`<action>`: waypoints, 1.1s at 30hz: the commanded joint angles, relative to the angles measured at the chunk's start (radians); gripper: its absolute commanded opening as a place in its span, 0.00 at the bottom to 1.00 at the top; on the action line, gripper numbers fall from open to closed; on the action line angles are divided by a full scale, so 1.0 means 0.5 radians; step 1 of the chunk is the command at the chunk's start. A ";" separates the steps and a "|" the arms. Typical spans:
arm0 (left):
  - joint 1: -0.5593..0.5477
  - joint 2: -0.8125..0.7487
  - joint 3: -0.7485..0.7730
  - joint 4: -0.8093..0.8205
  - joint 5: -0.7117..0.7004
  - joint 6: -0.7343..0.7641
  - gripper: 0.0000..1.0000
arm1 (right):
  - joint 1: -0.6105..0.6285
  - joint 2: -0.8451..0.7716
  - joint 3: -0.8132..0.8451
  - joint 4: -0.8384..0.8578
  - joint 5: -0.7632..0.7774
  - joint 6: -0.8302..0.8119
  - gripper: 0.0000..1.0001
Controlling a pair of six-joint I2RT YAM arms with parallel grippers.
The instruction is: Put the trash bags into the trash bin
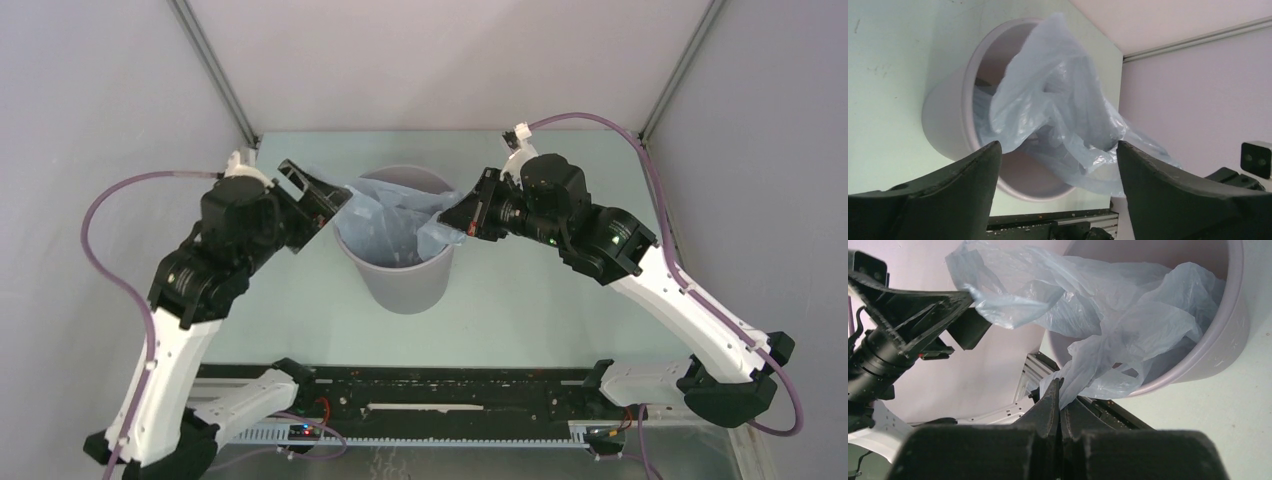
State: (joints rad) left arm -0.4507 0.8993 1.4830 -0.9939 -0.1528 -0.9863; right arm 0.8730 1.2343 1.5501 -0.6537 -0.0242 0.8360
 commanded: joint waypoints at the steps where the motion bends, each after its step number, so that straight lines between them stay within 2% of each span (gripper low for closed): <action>1: -0.138 0.074 0.196 -0.044 -0.205 -0.167 0.73 | -0.006 -0.049 -0.002 0.037 0.000 0.022 0.00; 2: -0.143 0.071 0.202 -0.093 -0.199 -0.286 0.60 | -0.006 -0.052 -0.002 0.028 0.006 0.022 0.00; 4: -0.182 0.045 0.177 -0.108 -0.180 -0.460 0.55 | -0.007 -0.059 -0.007 0.028 0.018 0.027 0.00; 6: -0.206 0.035 0.163 -0.069 -0.160 -0.528 0.57 | -0.006 -0.060 -0.011 0.031 0.027 0.028 0.00; 10: -0.208 0.026 0.106 0.079 -0.089 -0.538 0.75 | -0.006 -0.065 -0.014 0.029 0.030 0.039 0.00; 12: -0.217 0.038 0.059 0.145 -0.041 -0.534 0.79 | -0.006 -0.069 -0.019 0.034 0.033 0.041 0.00; 14: -0.215 0.013 -0.069 0.343 0.055 -0.523 0.75 | -0.006 -0.070 -0.020 0.030 0.036 0.046 0.00; 17: -0.220 -0.019 -0.233 0.650 0.123 -0.513 0.62 | -0.006 -0.070 -0.018 0.036 0.035 0.049 0.00; 27: -0.218 0.070 -0.178 0.516 -0.082 -0.338 0.58 | -0.010 -0.081 -0.003 -0.020 0.022 0.022 0.00; 30: -0.218 0.099 -0.190 0.500 -0.088 -0.304 0.68 | -0.020 -0.088 -0.008 -0.026 0.019 0.016 0.00; 31: -0.218 0.101 -0.209 0.531 -0.078 -0.295 0.68 | -0.028 -0.086 -0.008 -0.027 0.011 0.015 0.00; 33: -0.217 0.097 -0.253 0.602 -0.060 -0.281 0.60 | -0.045 -0.080 -0.005 -0.040 -0.009 0.016 0.00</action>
State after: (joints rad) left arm -0.5545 0.9489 1.3865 -0.7437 -0.1638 -1.1690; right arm 0.8669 1.2182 1.5452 -0.6724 -0.0208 0.8497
